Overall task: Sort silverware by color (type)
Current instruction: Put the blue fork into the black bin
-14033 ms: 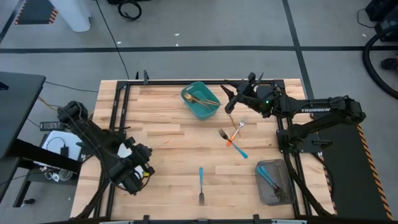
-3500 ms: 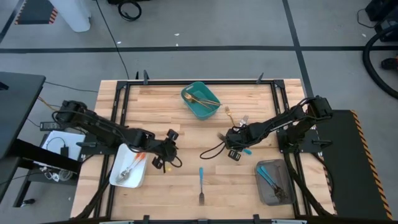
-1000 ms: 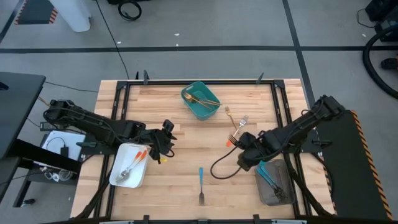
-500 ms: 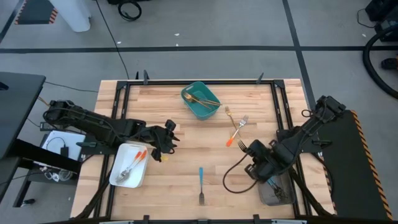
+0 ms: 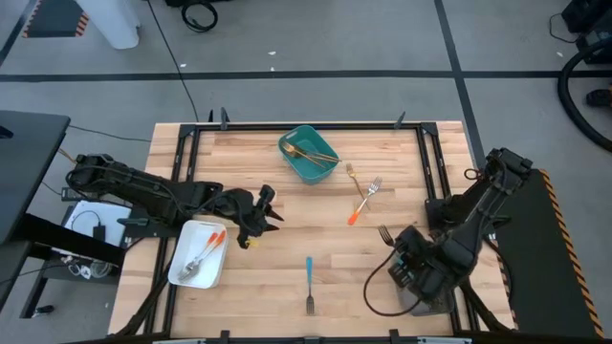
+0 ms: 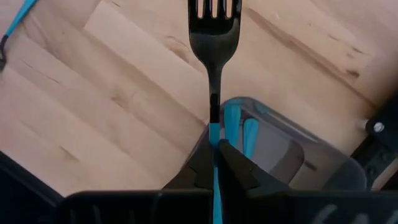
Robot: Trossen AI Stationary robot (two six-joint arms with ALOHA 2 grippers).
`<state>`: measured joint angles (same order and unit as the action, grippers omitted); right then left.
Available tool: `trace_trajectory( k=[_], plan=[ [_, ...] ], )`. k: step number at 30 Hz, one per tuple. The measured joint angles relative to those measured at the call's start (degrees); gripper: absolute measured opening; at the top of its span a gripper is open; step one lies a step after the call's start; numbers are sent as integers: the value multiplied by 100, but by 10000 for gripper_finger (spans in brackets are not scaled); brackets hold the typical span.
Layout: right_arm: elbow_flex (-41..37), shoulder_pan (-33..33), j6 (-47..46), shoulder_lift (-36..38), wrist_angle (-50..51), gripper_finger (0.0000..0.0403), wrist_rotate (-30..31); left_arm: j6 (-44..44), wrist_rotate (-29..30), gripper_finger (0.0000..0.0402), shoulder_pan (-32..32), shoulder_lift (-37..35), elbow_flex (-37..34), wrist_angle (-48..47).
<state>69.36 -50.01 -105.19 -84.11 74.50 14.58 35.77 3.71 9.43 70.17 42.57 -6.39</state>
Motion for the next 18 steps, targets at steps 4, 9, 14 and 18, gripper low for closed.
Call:
trace_trajectory(
  k=[4,9,14,18],
  plan=[
    [0,-190,-313,-8,2,9,73,94,-138,142,0,0,0,126],
    [-76,-366,-622,-16,-79,9,78,135,-149,142,0,125,-2,264],
    [-120,-548,-898,-19,-109,9,64,207,-151,142,-39,403,-9,368],
    [-122,-680,-1100,-39,-115,9,77,246,-149,142,-66,596,-7,546]
  ],
)
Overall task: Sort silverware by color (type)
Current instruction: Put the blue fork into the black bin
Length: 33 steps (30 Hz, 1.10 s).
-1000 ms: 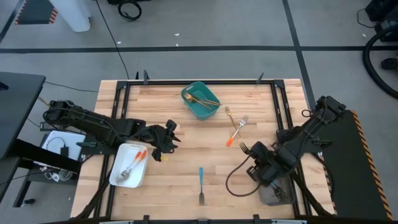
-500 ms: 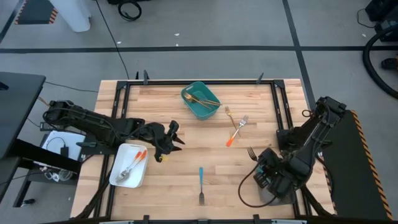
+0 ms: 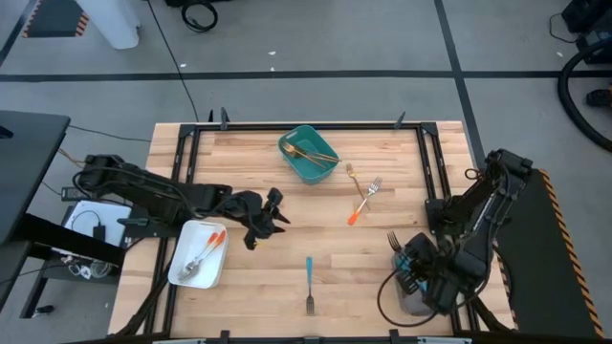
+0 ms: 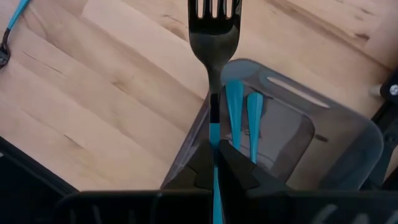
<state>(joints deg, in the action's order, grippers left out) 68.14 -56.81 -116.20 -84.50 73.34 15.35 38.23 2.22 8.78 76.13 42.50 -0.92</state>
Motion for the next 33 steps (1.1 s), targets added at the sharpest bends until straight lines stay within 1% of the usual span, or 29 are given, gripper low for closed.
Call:
trace_trajectory(
  k=[6,13,20,33],
  plan=[
    [0,-155,-129,-264,-140,10,-76,153,-17,142,-86,156,7,271],
    [0,-287,-254,-557,-119,10,-451,195,-224,142,-264,154,4,375],
    [0,-590,-648,-727,-42,10,-459,230,-250,142,-322,154,5,378],
    [0,-911,-686,-1070,-17,10,-486,286,-367,142,-420,154,4,406]
  ],
)
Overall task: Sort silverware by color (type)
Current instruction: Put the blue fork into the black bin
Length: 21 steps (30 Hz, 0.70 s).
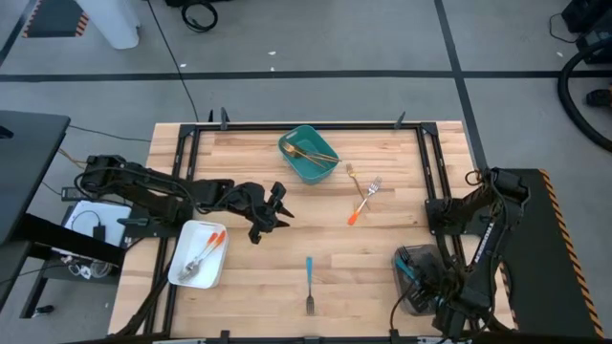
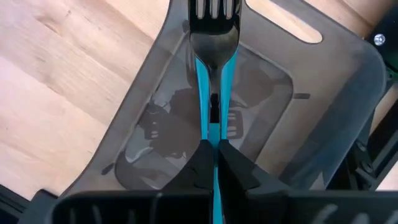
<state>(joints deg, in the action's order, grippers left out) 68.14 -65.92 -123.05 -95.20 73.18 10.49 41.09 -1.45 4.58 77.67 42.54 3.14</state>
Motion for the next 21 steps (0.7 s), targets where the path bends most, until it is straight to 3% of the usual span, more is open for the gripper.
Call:
trace_trajectory(
  k=[21],
  plan=[
    [0,-73,-70,-789,-93,10,-163,-40,0,142,13,-2,2,7]
  ],
)
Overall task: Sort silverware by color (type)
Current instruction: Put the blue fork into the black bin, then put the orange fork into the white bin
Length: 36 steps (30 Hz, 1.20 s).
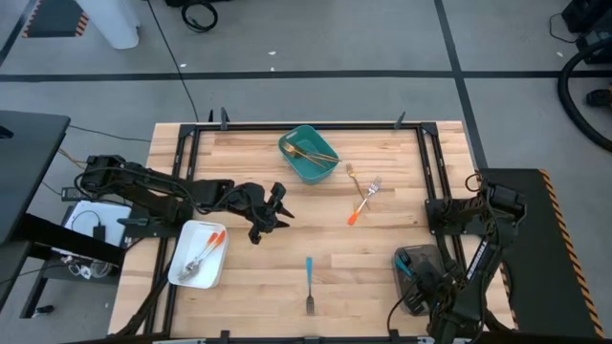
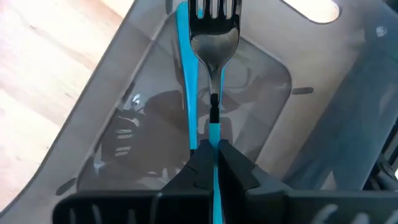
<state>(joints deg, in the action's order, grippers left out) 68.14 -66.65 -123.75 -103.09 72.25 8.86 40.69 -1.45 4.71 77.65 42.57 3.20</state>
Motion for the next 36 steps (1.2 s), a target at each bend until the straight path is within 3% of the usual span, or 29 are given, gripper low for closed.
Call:
trace_trajectory(
  k=[19,36],
  plan=[
    [0,48,-121,2,-130,12,-361,26,0,142,0,0,-2,-15],
    [0,50,-124,8,71,101,-450,37,2,142,0,0,0,-26]
  ],
)
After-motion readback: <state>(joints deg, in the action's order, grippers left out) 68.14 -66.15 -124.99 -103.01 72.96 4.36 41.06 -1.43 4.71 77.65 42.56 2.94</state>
